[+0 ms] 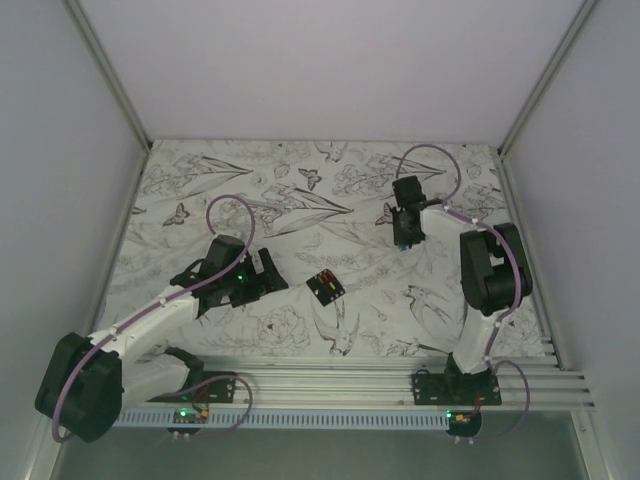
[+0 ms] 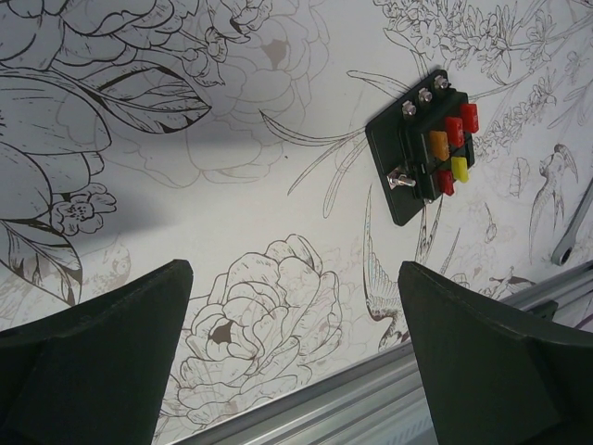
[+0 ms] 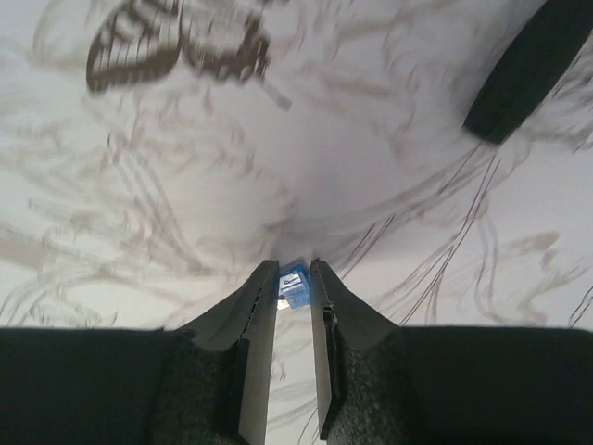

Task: Snap on the fuse box
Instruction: Pick up the fuse from the center of the board.

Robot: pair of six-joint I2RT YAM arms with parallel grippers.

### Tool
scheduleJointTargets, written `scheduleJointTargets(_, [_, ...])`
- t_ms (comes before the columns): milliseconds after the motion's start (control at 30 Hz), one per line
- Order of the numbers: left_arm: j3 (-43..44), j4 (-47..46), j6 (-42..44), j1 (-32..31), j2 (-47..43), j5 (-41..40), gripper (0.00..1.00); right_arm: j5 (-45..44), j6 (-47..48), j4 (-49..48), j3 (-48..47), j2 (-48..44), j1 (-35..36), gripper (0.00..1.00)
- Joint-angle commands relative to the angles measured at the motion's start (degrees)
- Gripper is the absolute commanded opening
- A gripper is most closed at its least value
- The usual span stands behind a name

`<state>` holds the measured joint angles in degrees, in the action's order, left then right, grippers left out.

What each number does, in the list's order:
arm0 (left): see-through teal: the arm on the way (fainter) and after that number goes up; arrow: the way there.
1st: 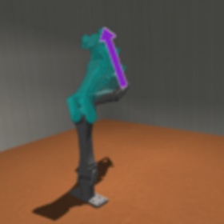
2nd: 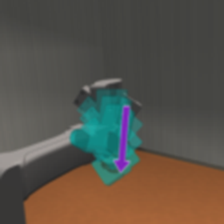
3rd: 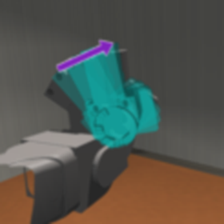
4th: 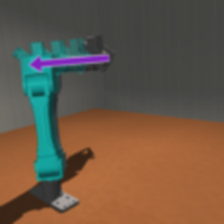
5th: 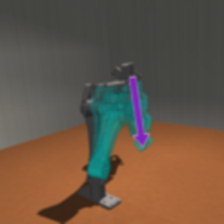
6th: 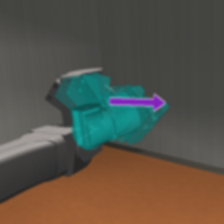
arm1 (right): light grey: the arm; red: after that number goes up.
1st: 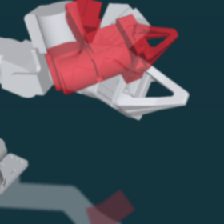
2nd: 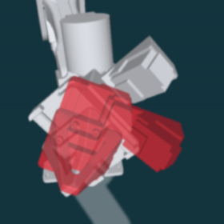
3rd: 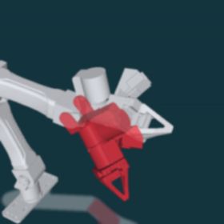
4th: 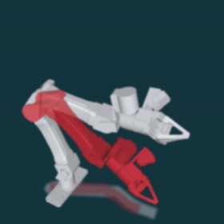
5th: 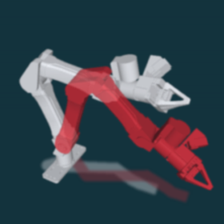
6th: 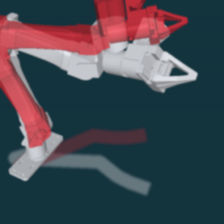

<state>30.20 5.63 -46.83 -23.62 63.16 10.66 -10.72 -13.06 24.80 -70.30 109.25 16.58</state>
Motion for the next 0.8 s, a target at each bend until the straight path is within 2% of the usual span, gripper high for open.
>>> scheduleJointTargets(0, [1.1, 0.9, 0.7, 0.5, 0.3, 1.0, 0.99, 1.6, -2.7, 1.9, 6.4, -4.1, 1.8, 0.26])
scheduleJointTargets(100, [1.0, 0.9, 0.6, 0.5, 0.0, 1.3, 1.00, 1.3, -2.1, 0.8, 10.0, -6.8, 2.8, 0.27])
scheduleJointTargets(267, [1.1, 0.9, 0.4, 0.5, 0.0, 1.9, 1.00, 1.3, -2.1, 0.9, 9.7, -9.9, 3.9, 0.28])
scheduleJointTargets(500, [0.6, 0.9, 0.2, 0.5, -1.2, 1.6, 1.00, -2.4, -4.0, 2.5, 9.3, -12.6, 4.1, 0.46])
scheduleJointTargets(767, [1.0, 0.9, 0.5, 0.5, 0.1, 2.1, 1.00, -2.5, -9.4, 2.4, 9.7, -11.3, 4.2, 0.48])
